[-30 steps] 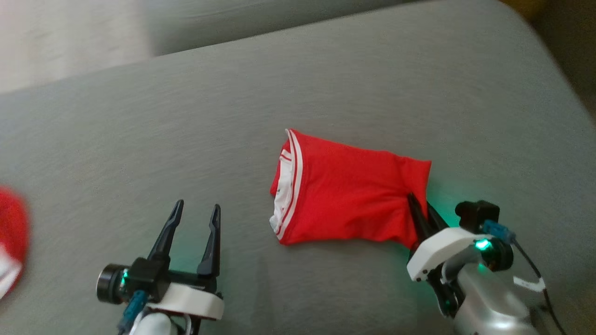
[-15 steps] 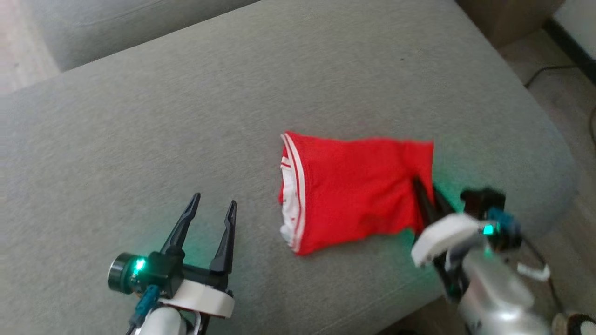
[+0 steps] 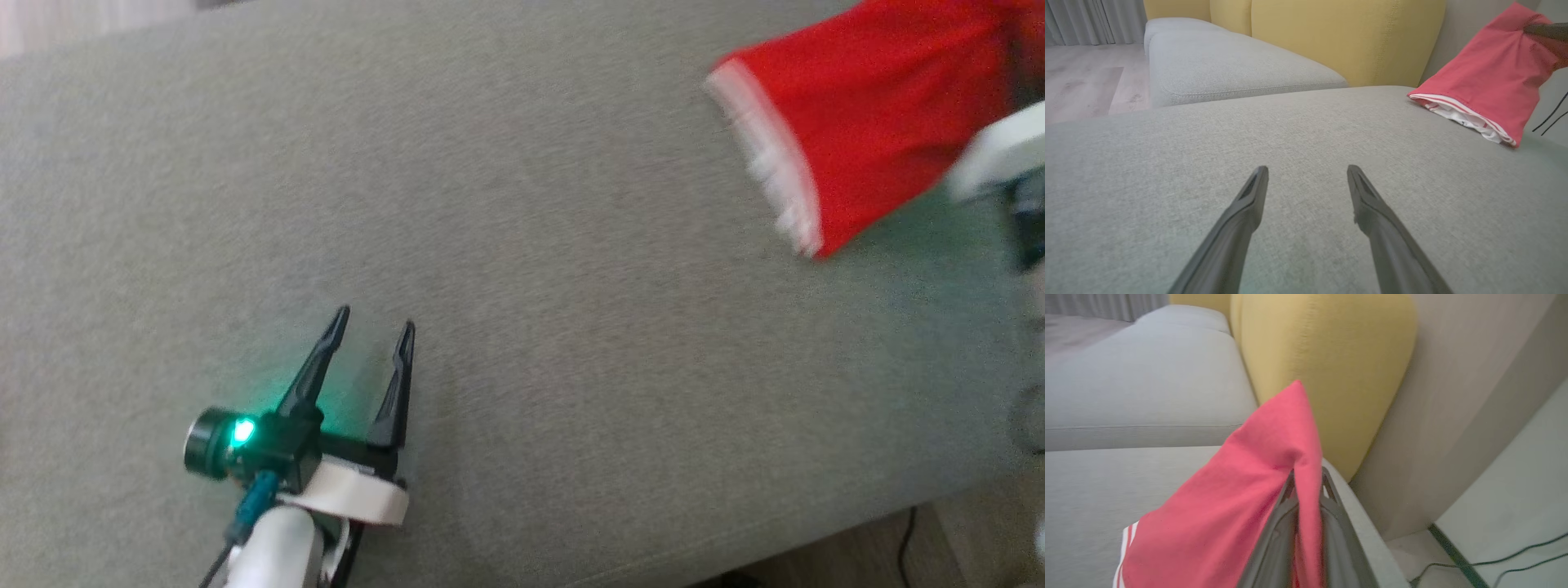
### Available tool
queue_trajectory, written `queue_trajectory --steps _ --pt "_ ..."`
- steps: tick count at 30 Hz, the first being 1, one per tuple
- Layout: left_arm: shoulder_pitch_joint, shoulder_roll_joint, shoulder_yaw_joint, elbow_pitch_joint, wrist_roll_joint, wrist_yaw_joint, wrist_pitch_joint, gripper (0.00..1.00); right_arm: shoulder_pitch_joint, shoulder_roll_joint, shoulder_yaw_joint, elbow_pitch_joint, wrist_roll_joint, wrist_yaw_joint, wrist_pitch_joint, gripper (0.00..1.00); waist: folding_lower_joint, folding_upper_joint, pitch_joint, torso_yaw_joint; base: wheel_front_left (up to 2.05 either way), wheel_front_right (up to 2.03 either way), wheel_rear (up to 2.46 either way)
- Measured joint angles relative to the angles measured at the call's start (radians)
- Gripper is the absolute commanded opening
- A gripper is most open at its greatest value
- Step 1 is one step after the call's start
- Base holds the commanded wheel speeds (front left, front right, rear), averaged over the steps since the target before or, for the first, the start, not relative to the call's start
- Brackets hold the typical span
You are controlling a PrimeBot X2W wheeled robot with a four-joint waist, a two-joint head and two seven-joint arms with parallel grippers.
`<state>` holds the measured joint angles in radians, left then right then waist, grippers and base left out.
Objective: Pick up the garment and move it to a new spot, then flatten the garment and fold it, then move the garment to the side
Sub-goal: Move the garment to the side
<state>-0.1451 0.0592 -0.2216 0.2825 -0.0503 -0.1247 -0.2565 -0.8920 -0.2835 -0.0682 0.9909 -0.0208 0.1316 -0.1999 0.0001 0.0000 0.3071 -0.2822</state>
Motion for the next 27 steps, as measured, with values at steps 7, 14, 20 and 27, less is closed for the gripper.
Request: queue_trajectory --steps 7,14,20,27 --pt "-0.041 0.005 0.002 0.003 0.000 0.000 0.000 1.00 -0.041 -0.066 -0.331 0.004 -0.258 0.000 0.015 1.00 0.0000 0.0000 0.048 0.059 0.00 0.00 0.00" --pt "-0.041 0.008 0.035 0.011 0.000 0.001 0.000 1.00 -0.040 0.089 -0.411 -0.054 -0.307 0.000 -0.048 1.00 -0.0001 0.0000 0.033 0.058 0.00 0.00 0.00" --pt "-0.035 0.004 0.076 0.015 -0.002 0.020 0.000 1.00 0.044 0.193 -0.170 -0.238 -0.145 0.000 -0.051 1.00 -0.0002 0.0000 0.000 0.083 0.00 0.00 0.00" --pt "0.001 -0.003 0.136 0.032 -0.004 0.058 0.000 1.00 0.369 0.217 0.060 -0.407 0.037 0.000 -0.051 1.00 -0.0003 0.0000 -0.053 0.148 0.00 0.00 0.00"
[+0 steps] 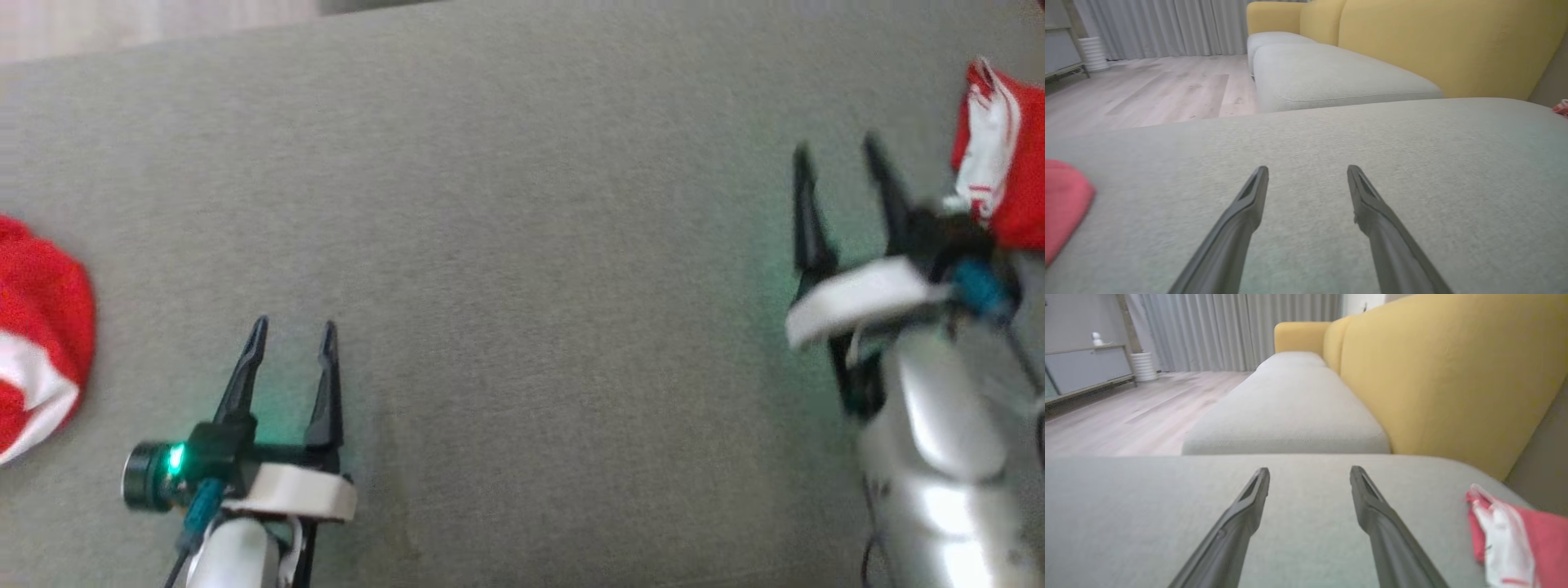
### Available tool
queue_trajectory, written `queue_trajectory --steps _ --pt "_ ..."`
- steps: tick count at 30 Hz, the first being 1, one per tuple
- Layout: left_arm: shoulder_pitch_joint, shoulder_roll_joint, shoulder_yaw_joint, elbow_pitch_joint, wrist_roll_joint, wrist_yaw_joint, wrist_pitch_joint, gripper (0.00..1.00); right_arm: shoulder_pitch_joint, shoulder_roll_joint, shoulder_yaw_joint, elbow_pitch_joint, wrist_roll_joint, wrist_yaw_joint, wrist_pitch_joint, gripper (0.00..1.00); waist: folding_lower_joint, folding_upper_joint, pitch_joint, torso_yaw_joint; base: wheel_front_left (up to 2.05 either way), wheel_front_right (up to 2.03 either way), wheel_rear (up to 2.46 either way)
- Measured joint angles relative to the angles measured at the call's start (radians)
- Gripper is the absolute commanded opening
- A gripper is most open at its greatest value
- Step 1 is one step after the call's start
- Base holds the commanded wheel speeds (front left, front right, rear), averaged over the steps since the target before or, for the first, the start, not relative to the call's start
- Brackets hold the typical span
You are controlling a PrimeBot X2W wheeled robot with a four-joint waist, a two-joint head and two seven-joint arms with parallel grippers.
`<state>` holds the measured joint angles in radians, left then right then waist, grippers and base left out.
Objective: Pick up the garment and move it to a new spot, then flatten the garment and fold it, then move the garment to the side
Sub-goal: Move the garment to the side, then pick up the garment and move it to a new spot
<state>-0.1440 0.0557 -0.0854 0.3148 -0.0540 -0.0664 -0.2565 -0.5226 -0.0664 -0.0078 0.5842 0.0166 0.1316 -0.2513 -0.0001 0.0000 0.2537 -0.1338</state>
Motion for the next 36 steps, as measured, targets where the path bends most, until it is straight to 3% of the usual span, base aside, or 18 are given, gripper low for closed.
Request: queue_trajectory --steps 8,15,26,36 --pt "0.080 -0.004 0.032 0.014 -0.010 0.020 0.000 1.00 0.250 0.013 0.066 -0.041 0.090 0.000 0.000 1.00 -0.0001 0.0000 -0.085 0.088 0.00 0.00 0.00" --pt "0.164 -0.005 0.045 0.030 -0.009 0.027 0.000 1.00 0.387 0.019 0.100 -0.062 0.099 0.000 0.000 1.00 -0.0002 0.0000 -0.173 0.137 0.00 0.00 0.00" --pt "0.211 -0.006 0.022 0.038 -0.028 0.040 0.000 1.00 0.431 0.019 0.116 -0.075 0.135 0.000 0.000 1.00 0.0001 0.0000 -0.225 0.200 0.00 0.00 0.00" --pt "0.206 -0.006 0.021 0.059 -0.052 0.041 0.000 1.00 0.431 0.018 0.152 -0.100 0.125 0.000 0.000 1.00 0.0002 0.0000 -0.208 0.399 0.00 0.00 0.00"
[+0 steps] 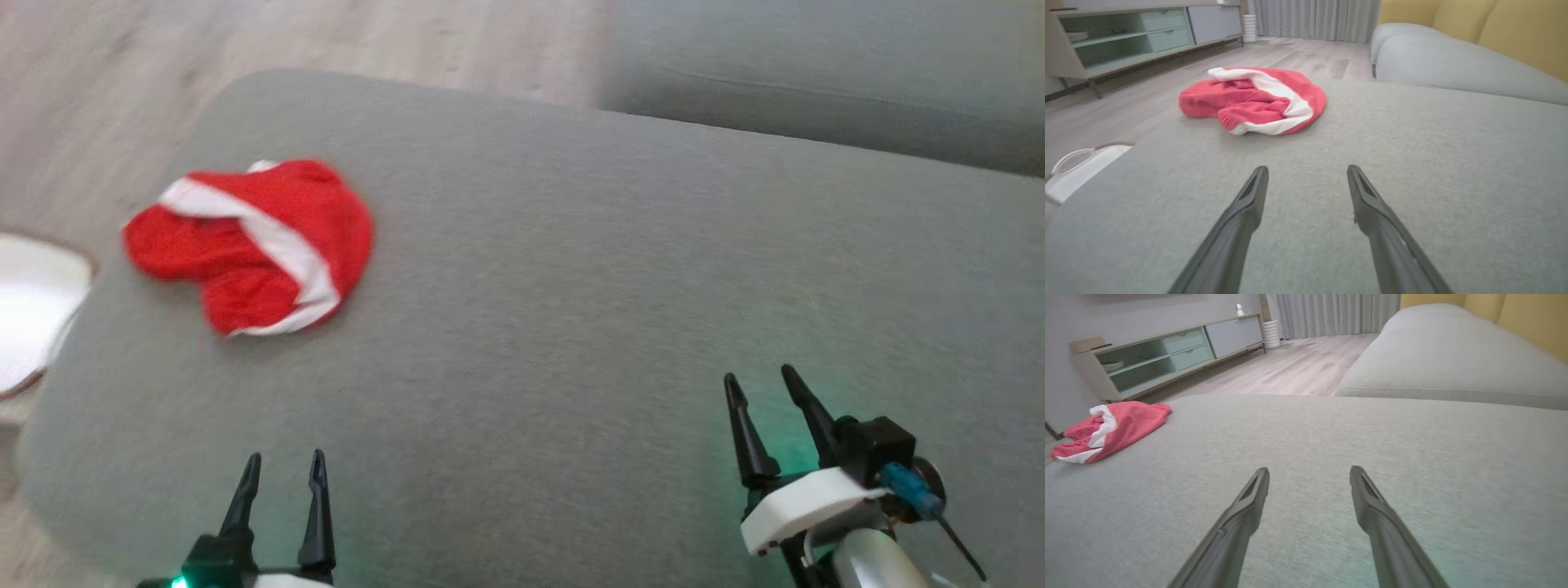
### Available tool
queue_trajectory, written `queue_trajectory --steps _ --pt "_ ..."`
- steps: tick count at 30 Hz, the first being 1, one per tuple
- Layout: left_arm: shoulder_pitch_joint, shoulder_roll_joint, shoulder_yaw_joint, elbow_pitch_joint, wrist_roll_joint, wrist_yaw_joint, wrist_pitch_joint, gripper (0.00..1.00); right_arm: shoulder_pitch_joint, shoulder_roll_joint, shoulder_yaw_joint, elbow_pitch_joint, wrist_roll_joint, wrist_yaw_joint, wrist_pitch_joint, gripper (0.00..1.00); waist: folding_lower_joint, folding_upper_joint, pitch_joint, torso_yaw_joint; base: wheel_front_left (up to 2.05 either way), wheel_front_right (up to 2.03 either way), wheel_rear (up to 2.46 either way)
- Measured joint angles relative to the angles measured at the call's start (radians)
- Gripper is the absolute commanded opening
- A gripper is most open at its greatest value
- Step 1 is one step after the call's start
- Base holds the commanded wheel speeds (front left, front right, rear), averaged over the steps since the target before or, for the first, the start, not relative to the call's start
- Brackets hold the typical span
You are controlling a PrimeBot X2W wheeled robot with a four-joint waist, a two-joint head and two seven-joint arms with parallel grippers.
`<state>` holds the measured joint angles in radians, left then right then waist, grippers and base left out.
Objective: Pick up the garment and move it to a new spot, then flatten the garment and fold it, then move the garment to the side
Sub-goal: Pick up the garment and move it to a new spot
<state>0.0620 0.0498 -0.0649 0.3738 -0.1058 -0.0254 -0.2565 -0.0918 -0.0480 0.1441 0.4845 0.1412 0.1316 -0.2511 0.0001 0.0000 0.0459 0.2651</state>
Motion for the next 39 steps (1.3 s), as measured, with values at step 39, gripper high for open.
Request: queue_trajectory --steps 39 --pt "-0.753 0.341 -0.232 0.417 -0.489 -0.107 0.163 1.00 -0.220 -0.008 0.099 -0.131 -0.039 0.000 0.000 1.00 0.0003 0.0000 0.341 -0.024 0.00 0.00 0.00"
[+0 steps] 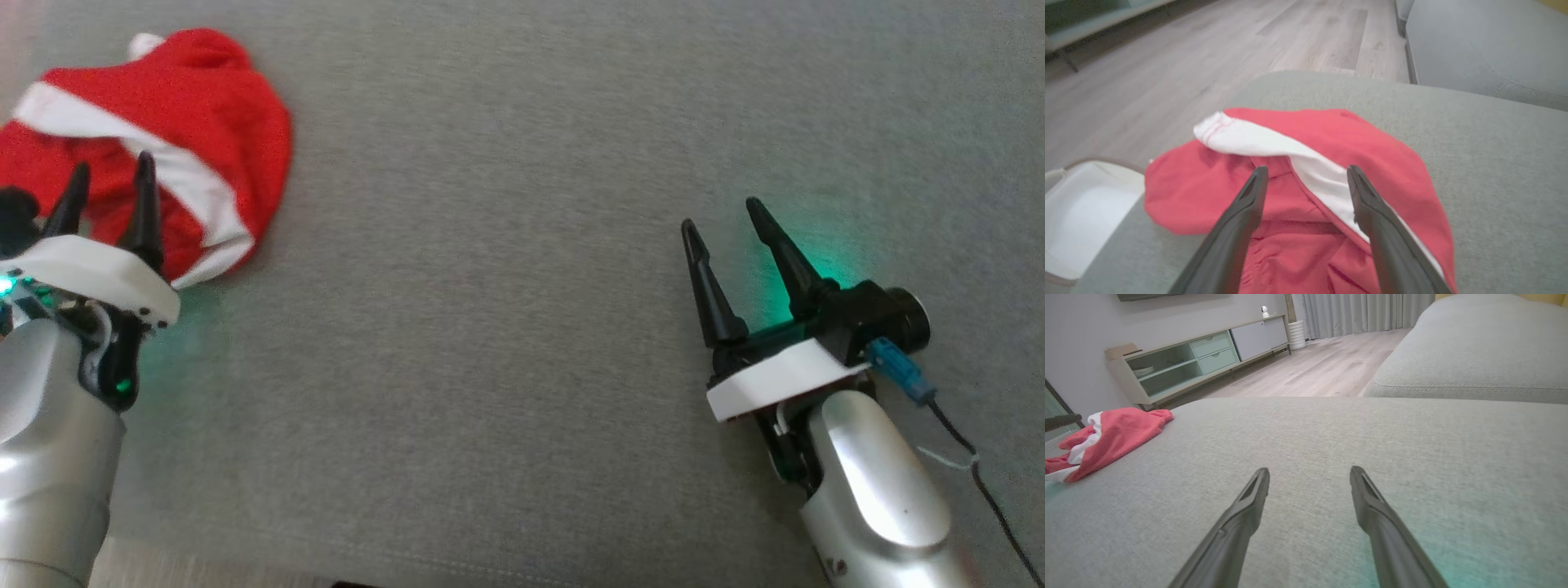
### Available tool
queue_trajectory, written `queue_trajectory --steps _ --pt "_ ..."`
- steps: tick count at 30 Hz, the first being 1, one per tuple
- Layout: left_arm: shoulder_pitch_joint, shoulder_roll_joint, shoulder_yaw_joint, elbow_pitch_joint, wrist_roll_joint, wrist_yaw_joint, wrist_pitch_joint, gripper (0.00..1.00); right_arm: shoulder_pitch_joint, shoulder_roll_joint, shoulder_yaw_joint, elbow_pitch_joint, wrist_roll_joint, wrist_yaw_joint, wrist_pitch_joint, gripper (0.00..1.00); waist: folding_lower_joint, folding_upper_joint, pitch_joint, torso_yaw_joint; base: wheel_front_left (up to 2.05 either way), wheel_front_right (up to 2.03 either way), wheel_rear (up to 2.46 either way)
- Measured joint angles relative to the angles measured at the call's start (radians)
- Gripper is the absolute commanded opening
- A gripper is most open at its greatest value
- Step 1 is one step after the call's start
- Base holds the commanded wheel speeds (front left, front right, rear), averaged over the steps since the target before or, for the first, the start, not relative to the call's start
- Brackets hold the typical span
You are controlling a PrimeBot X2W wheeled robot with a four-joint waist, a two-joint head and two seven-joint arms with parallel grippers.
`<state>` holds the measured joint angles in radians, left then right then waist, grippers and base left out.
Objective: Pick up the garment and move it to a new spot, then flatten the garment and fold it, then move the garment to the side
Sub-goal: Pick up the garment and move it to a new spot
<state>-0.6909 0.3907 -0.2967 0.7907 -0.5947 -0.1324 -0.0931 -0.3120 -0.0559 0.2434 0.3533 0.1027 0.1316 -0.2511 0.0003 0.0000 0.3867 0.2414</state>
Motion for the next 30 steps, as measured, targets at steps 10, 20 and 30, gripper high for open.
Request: queue_trajectory --steps 10,20,30 --pt "-0.056 0.033 -0.049 0.126 -0.208 0.000 0.196 0.00 -0.035 0.000 0.007 0.001 0.051 0.000 -0.004 1.00 -0.0001 0.0000 0.047 -0.096 0.00 0.00 0.00" --pt "-0.147 0.111 -0.198 -0.029 -0.138 0.000 -0.003 0.00 -0.024 0.000 0.038 0.017 0.133 0.000 -0.004 1.00 -0.0004 0.0000 -0.034 -0.148 0.00 0.00 0.00" --pt "-0.221 -0.065 -0.424 -0.273 -0.124 0.000 -0.079 0.00 0.049 0.000 0.033 0.027 0.171 0.000 -0.004 1.00 -0.0004 0.0000 -0.113 -0.298 0.00 0.00 0.00"
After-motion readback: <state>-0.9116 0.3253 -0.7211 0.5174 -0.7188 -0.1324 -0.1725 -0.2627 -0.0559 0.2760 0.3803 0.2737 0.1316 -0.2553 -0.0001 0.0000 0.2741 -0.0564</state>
